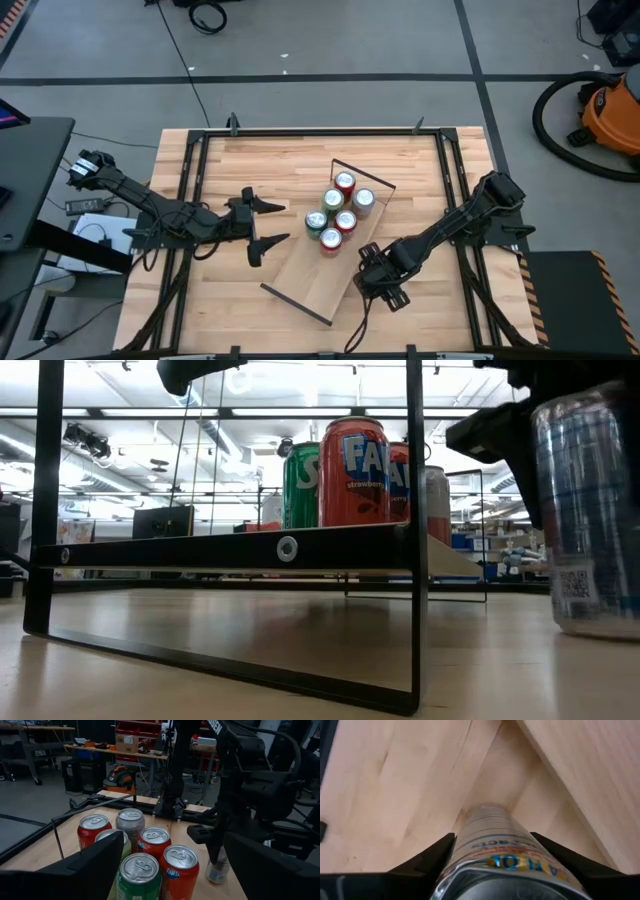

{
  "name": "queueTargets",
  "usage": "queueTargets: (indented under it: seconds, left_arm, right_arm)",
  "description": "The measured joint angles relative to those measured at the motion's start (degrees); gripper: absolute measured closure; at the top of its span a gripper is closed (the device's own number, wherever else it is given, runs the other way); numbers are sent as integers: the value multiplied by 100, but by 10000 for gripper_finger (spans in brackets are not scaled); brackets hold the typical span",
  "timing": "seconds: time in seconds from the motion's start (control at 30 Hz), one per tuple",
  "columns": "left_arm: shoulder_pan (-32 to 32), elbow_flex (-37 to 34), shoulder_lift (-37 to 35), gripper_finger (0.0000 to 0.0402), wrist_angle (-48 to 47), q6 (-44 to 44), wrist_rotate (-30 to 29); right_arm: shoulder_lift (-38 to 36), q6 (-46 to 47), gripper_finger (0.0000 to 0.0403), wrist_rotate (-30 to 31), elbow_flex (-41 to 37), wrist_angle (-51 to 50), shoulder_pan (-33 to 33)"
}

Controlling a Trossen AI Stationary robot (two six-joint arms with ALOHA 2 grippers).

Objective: Place canned beverage on shelf
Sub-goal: Put the blue soda can on the shelf

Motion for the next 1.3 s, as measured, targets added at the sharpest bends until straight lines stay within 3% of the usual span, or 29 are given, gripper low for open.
queueTargets:
  seconds: [0.23,0.5,0.7,1.03,1.3]
  left_arm:
    - [-72,0,0,47,10,97,-5]
    - [-511,0,0,47,124,1217,-1]
    - [-639,0,0,47,22,1681,-1]
    - [-588,0,0,47,-420,1676,0]
    - [-562,2,0,47,-854,1687,0]
  right_arm:
    - [2,170,141,18,210,82,-22]
    - [2,664,146,-248,379,151,-101]
    - [2,1319,146,-105,459,249,-105]
    - [2,2145,147,179,459,331,-105]
    - [2,2821,147,23,461,390,-105]
